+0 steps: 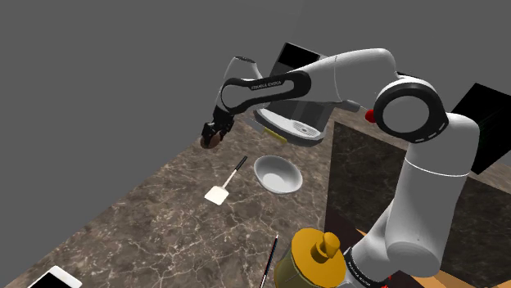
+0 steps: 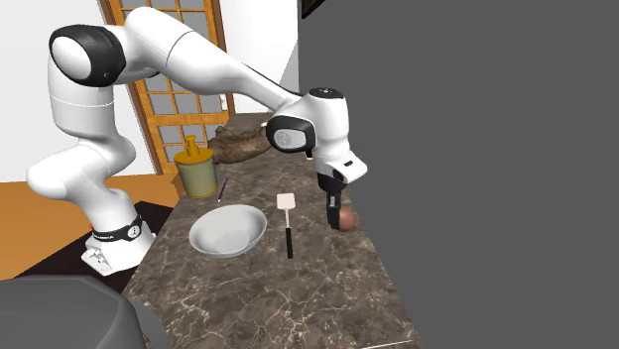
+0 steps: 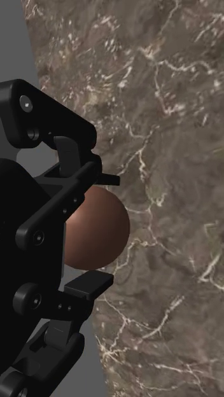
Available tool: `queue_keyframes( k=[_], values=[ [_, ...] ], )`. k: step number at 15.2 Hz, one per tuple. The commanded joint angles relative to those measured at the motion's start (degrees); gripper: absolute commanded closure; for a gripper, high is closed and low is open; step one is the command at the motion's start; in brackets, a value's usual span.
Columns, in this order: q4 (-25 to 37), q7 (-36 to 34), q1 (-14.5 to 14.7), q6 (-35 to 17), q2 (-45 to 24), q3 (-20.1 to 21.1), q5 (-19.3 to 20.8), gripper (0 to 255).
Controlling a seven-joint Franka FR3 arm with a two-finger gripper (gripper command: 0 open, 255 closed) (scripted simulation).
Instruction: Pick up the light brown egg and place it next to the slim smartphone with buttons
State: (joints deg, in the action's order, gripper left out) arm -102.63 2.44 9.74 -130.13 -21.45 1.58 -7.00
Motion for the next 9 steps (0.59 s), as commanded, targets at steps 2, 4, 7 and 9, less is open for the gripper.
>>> queue_keyframes(
  k=[2,4,7,9],
  values=[
    [1.03,-0.24,0.0,2.03,1.01,-0.04,0.13,255],
    [1.71,-0.39,0.0,3.33,1.64,-0.07,0.21,255],
    [2.82,-0.63,-0.01,5.31,2.52,-0.11,0.34,255],
    [3.63,-0.78,-0.01,6.65,3.06,-0.13,0.42,255]
  ],
)
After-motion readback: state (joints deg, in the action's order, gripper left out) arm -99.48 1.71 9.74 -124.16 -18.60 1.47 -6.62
